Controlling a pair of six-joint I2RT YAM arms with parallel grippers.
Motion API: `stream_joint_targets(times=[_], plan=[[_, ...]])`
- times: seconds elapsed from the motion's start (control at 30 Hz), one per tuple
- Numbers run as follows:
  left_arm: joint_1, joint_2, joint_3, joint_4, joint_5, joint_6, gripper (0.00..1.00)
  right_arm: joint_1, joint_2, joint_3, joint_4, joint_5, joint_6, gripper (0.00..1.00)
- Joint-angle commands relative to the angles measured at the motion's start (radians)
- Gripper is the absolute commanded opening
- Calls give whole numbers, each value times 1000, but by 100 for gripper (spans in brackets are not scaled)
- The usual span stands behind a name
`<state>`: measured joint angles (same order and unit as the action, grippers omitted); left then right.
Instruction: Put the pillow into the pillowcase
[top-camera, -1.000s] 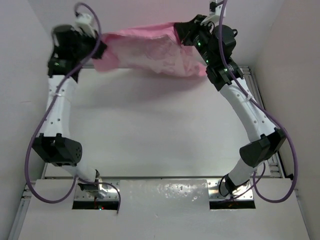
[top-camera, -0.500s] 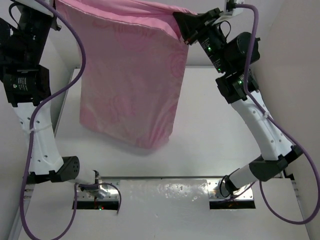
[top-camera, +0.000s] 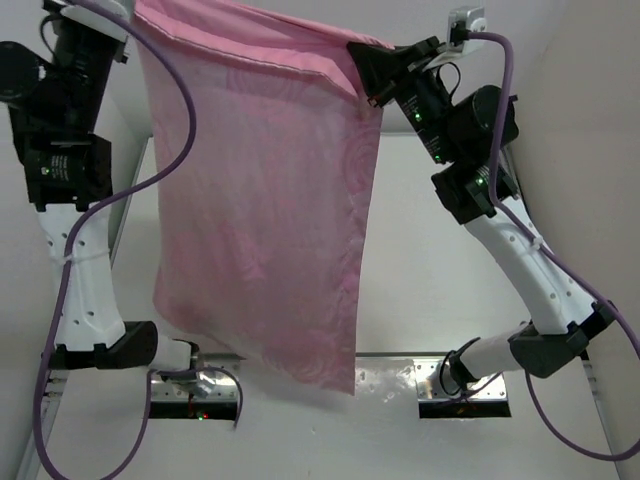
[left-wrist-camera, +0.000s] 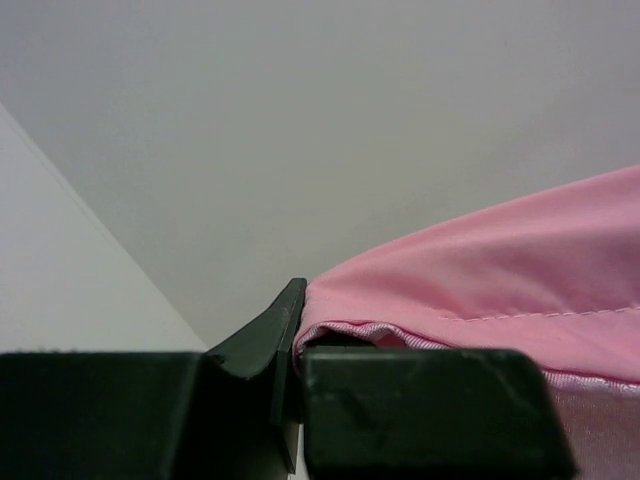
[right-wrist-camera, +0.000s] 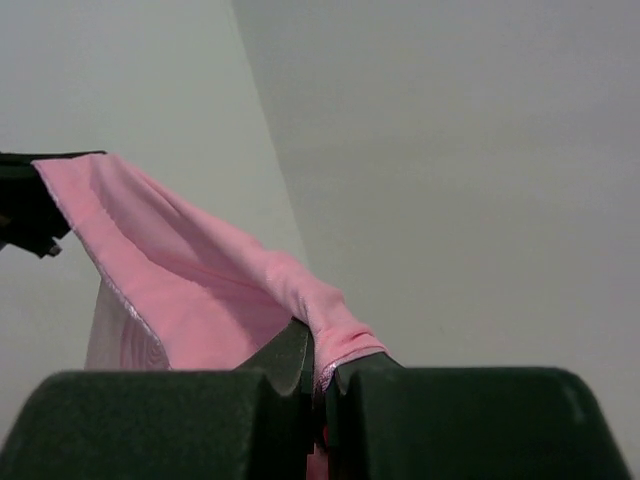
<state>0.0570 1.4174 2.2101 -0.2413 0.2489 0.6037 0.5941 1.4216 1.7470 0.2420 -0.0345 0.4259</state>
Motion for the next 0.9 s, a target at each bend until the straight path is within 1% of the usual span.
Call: stream_joint_targets(times=[0.0, 0.03, 0.07, 0.1, 0.13, 0.17, 0.23, 0.27, 0.3, 0.33, 0.37, 0.4, 0.43, 0.47, 0.5, 0.53, 0.57, 0.6, 0.63, 0.67, 0.7, 0.73, 0.77, 0.8, 0.83, 0.87], plan=[[-15, 25, -125, 102, -163, 102, 0, -74, -35, -43, -4, 185, 20, 0], [-46, 32, -162, 102, -165, 103, 0, -88, -30, -59, -21, 199, 40, 0], [-46, 61, -220, 102, -171, 111, 0, -103, -27, -105, -36, 209, 87, 0], [-87, 80, -243, 105, -195, 111, 0, -138, -27, -133, -67, 222, 114, 0], [-123, 106, -259, 105, -207, 110, 0, -157, -27, -161, -82, 244, 141, 0], [-140, 168, -274, 117, -220, 104, 0, -178, -26, -223, -114, 255, 186, 0], [-187, 251, -254, 132, -278, 87, 0, -246, -15, -279, -159, 291, 229, 0], [-203, 369, -225, 126, -301, 70, 0, -273, 17, -318, -179, 318, 259, 0], [-216, 443, -125, 117, -360, 64, 0, -330, 43, -326, -234, 330, 276, 0], [-242, 595, -60, 96, -396, 51, 0, -361, 80, -316, -271, 353, 310, 0], [-253, 676, 10, 85, -466, 50, 0, -396, 173, -299, -327, 349, 332, 0], [-273, 757, 160, 82, -503, 53, 0, -455, 228, -270, -352, 337, 347, 0], [-281, 908, 221, 83, -551, 88, 13, -488, 293, -173, -378, 320, 379, 0], [-292, 964, 268, 129, -632, 117, 27, -544, 368, -99, -464, 273, 392, 16], [-311, 1012, 293, 155, -670, 152, 60, -569, 531, -4, -519, 239, 395, 36], [-316, 1061, 283, 196, -713, 198, 72, -586, 615, 100, -582, 207, 360, 58], [-322, 1071, 267, 221, -743, 202, 84, -590, 699, 337, -660, 191, 347, 71], [-327, 1071, 254, 221, -779, 183, 99, -638, 835, 456, -826, 199, 335, 86], [-327, 1037, 217, 200, -783, 109, 100, -646, 873, 594, -892, 218, 323, 89], [-322, 1007, 185, 180, -763, 63, 100, -660, 884, 600, -946, 232, 318, 92], [-300, 927, 119, 140, -732, -44, 100, -669, 843, 483, -922, 228, 306, 93], [-289, 881, 90, 114, -679, -106, 100, -672, 788, 374, -878, 222, 301, 94], [-267, 838, 61, 84, -549, -160, 100, -680, 728, 261, -730, 210, 301, 94], [-232, 754, 15, 36, -478, -251, 100, -680, 618, 59, -646, 185, 306, 98], [-218, 715, -1, 16, -403, -286, 100, -680, 578, -20, -577, 167, 303, 99], [-192, 684, -13, -10, -258, -304, 100, -674, 547, -74, -472, 145, 297, 99]])
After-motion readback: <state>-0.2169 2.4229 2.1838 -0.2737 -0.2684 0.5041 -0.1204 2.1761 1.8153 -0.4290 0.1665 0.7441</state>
